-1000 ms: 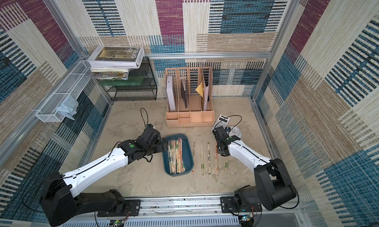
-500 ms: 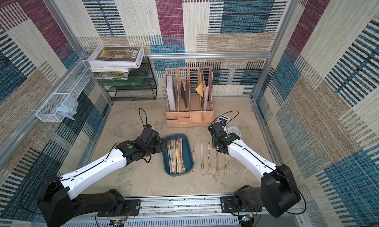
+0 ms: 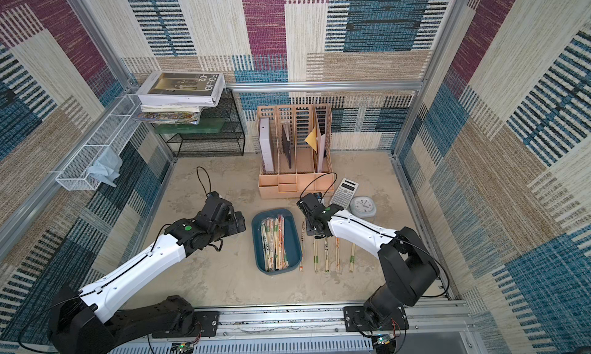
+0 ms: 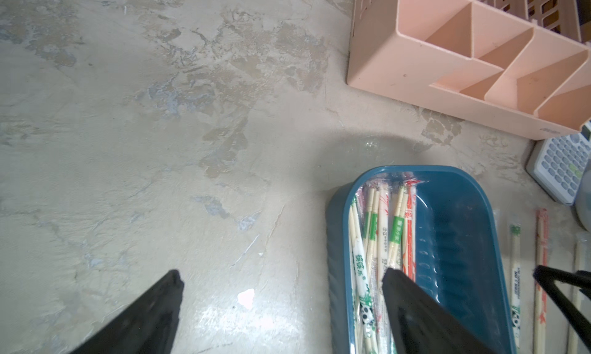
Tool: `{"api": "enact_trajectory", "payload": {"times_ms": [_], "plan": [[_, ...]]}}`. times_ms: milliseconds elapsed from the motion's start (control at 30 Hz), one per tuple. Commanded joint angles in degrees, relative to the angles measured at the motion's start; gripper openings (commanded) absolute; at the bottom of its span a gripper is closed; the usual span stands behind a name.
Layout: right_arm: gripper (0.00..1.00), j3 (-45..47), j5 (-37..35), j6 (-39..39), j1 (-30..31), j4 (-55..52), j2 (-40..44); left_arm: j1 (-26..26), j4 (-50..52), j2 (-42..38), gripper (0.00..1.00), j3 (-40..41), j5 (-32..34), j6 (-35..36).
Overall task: Take the paired disposable chopsticks out of the storage box
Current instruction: Move the storage box to the center of the board.
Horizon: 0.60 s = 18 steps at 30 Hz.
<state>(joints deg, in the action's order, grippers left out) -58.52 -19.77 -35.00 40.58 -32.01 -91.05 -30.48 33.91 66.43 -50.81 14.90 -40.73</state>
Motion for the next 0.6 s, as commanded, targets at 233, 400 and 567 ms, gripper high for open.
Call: {"api": "enact_trajectory", "payload": {"times_ms": [233, 400, 567], "plan": [[0.57, -12.8, 3.53, -2.35, 9.54, 1.03, -11.8, 4.06, 1.77, -3.36, 0.99, 1.71, -1.71, 1.71], [0.56, -21.26, 6.21, -2.53, 13.82, 0.11, -17.84, 4.79, 1.84, -3.95, 0.99, 2.03, -2.06, 1.83], [0.56, -23.96, 4.4, -2.57, 14.71, -2.02, -16.65, 5.62, 2.68, -4.58, 0.99, 1.81, -1.98, 2.06]]}}
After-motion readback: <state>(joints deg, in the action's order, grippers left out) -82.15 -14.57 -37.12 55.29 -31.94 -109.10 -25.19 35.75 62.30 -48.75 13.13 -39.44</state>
